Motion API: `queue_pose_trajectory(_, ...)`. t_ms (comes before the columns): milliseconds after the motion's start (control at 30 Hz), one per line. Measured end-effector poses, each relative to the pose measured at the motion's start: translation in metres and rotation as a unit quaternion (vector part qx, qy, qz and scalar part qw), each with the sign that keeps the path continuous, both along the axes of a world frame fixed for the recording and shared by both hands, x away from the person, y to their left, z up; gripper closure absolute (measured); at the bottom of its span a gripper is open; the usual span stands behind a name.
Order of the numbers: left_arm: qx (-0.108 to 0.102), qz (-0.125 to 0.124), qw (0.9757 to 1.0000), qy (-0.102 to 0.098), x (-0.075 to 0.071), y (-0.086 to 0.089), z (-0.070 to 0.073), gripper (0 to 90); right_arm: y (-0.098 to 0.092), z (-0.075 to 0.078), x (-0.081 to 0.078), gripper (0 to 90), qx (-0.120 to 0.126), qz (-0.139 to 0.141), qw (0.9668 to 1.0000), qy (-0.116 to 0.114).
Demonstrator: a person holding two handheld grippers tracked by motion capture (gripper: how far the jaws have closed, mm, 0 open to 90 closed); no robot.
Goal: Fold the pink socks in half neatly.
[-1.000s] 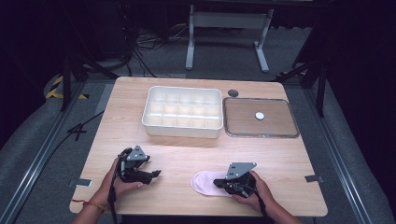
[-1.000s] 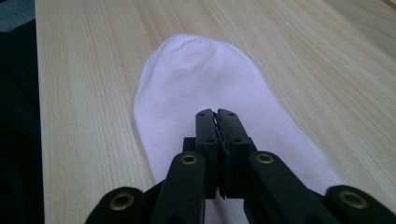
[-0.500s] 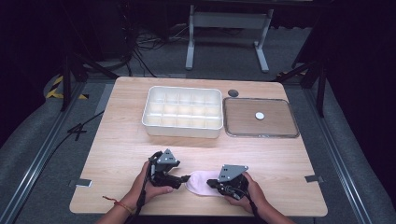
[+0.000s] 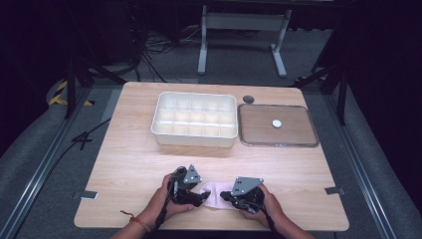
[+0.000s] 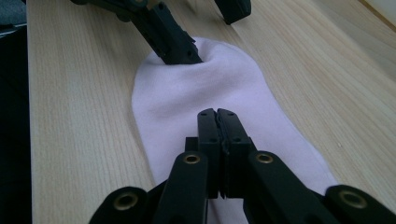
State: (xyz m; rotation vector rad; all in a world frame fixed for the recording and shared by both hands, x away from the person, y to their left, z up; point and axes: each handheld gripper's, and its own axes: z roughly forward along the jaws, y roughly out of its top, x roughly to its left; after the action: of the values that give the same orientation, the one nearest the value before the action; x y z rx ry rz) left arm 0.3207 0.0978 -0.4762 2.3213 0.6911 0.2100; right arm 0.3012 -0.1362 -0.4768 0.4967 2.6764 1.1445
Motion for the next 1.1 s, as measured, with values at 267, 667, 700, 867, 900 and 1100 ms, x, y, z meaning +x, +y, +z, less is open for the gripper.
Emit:
queue_pose_trajectory(267, -0.003, -0.018, 0.9997, 0.017, -0.002, -0.004, 0.004, 62.3, 0.0, 0.0, 0.001, 89.1, 0.0, -0.001, 1.0, 0.003)
queue_pose_trajectory(667, -0.051, -0.03, 0.9956, 0.073, 0.007, 0.002, 0.001, 82.8, -0.001, -0.001, 0.003, 89.6, 0.009, 0.0, 0.9999, 0.012)
queue_pose_trajectory(700, -0.054, -0.031, 0.9952, 0.075, 0.008, 0.003, 0.001, 82.9, 0.0, -0.001, 0.004, 89.6, 0.008, -0.001, 0.9999, 0.01)
queue_pose_trajectory(867, -0.093, -0.023, 0.9918, 0.084, 0.01, 0.014, 0.003, 82.9, 0.002, -0.002, 0.009, 89.7, 0.02, 0.001, 0.9996, 0.02)
queue_pose_trajectory(900, -0.104, -0.021, 0.9906, 0.086, 0.01, 0.017, 0.006, 82.9, 0.002, -0.002, 0.011, 89.8, 0.025, 0.0, 0.9994, 0.024)
queue_pose_trajectory(1100, -0.13, -0.023, 0.9878, 0.083, 0.011, 0.025, 0.015, 83.0, 0.015, -0.001, 0.017, 89.8, 0.008, 0.006, 0.9999, 0.01)
